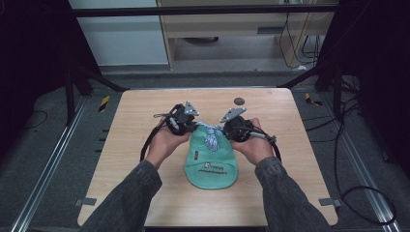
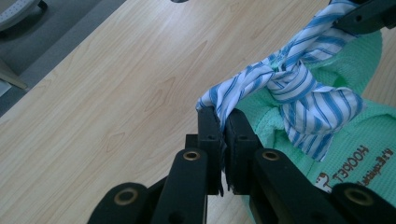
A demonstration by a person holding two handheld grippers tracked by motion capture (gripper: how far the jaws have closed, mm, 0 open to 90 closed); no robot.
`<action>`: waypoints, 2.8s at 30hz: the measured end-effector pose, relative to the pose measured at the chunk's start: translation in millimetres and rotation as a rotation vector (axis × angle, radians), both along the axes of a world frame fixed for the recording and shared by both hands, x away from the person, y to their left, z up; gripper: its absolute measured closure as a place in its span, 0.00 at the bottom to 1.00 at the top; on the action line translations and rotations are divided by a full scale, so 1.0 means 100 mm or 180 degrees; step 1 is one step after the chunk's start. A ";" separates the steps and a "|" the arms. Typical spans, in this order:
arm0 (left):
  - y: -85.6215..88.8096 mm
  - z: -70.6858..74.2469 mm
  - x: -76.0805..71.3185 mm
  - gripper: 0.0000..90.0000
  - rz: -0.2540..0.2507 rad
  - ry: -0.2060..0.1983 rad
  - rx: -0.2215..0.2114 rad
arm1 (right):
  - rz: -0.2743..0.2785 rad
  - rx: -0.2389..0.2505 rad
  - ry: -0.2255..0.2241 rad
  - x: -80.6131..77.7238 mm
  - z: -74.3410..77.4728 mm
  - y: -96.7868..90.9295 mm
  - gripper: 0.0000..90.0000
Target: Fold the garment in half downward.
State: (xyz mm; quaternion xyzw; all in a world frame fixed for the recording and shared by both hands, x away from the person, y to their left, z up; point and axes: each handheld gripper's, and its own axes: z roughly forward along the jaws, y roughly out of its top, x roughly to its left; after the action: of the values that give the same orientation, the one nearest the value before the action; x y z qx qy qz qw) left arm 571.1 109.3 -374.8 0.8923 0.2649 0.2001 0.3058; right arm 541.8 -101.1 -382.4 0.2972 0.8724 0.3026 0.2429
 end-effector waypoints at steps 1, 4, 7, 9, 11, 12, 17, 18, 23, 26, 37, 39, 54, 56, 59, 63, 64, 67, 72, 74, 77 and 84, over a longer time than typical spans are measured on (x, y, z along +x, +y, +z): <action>-0.01 0.00 0.00 0.96 -0.0007 0.0002 0.0003 | -0.0006 0.0004 -0.0008 0.00 0.00 0.00 0.91; -0.04 0.00 -0.01 0.96 -0.0033 0.0008 0.0005 | 0.0000 0.0002 -0.0009 0.00 0.00 -0.02 0.91; -0.07 -0.03 -0.07 0.96 -0.0067 -0.0004 0.0039 | -0.0008 -0.0004 0.0007 -0.03 -0.04 -0.06 0.91; -0.08 -0.03 -0.07 0.96 -0.0073 -0.0004 0.0050 | -0.0006 0.0001 0.0005 -0.04 -0.05 -0.06 0.91; -0.08 -0.05 -0.10 0.96 -0.0085 -0.0009 0.0058 | -0.0005 0.0021 0.0009 -0.06 -0.08 -0.07 0.91; -0.08 -0.06 -0.12 0.96 -0.0089 -0.0004 0.0063 | 0.0000 -0.0005 0.0015 -0.07 -0.08 -0.07 0.91; -0.06 -0.12 -0.19 0.96 -0.0108 0.0003 0.0084 | 0.0041 -0.0009 0.0011 -0.14 -0.13 -0.07 0.91; -0.06 -0.14 -0.19 0.96 -0.0104 0.0001 0.0075 | 0.0054 -0.0003 0.0019 -0.15 -0.14 -0.06 0.91; -0.02 -0.13 -0.14 0.96 -0.0059 0.0004 0.0055 | 0.0066 0.0000 0.0014 -0.16 -0.14 -0.03 0.91; 0.01 -0.08 -0.11 0.96 -0.0038 -0.0016 0.0057 | 0.0075 0.0009 -0.0025 -0.13 -0.08 0.00 0.91; 0.06 0.11 -0.08 0.96 -0.0049 -0.0121 0.0015 | 0.0029 0.0041 -0.0094 -0.01 0.10 0.02 0.91; 0.06 0.09 -0.11 0.96 -0.0070 -0.0120 0.0010 | 0.0044 0.0022 -0.0086 -0.04 0.09 0.01 0.91; 0.02 -0.11 -0.30 0.95 -0.0157 -0.0101 0.0098 | 0.0105 -0.0009 -0.0030 -0.18 -0.15 -0.01 0.91; 0.02 -0.14 -0.32 0.95 -0.0165 -0.0091 0.0094 | 0.0117 -0.0011 -0.0026 -0.19 -0.17 -0.02 0.91; 0.01 -0.18 -0.35 0.95 -0.0179 -0.0068 0.0089 | 0.0122 -0.0004 -0.0003 -0.22 -0.20 -0.03 0.90; 0.02 -0.21 -0.39 0.95 -0.0193 -0.0052 0.0079 | 0.0138 0.0006 0.0008 -0.25 -0.23 -0.04 0.90; 0.02 -0.23 -0.40 0.95 -0.0197 -0.0052 0.0071 | 0.0143 0.0002 0.0005 -0.26 -0.24 -0.04 0.90; 0.02 -0.26 -0.43 0.95 -0.0204 -0.0032 0.0069 | 0.0160 0.0014 0.0007 -0.29 -0.26 -0.05 0.90; 0.01 -0.33 -0.50 0.94 -0.0232 -0.0006 0.0026 | 0.0178 0.0026 0.0025 -0.38 -0.33 -0.07 0.88; 0.01 -0.36 -0.54 0.94 -0.0250 0.0016 0.0011 | 0.0182 0.0034 0.0027 -0.42 -0.35 -0.08 0.88; 0.01 -0.40 -0.58 0.94 -0.0265 0.0038 0.0001 | 0.0194 0.0020 0.0050 -0.46 -0.38 -0.10 0.88; 0.01 -0.42 -0.64 0.94 -0.0283 0.0084 -0.0019 | 0.0225 0.0023 0.0066 -0.52 -0.41 -0.12 0.88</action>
State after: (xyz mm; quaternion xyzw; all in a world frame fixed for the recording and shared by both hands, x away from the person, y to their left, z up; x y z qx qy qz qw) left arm 507.2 110.5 -417.2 0.9048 0.2297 0.1738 0.3135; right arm 490.1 -113.1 -423.2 0.2702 0.8838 0.3110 0.2219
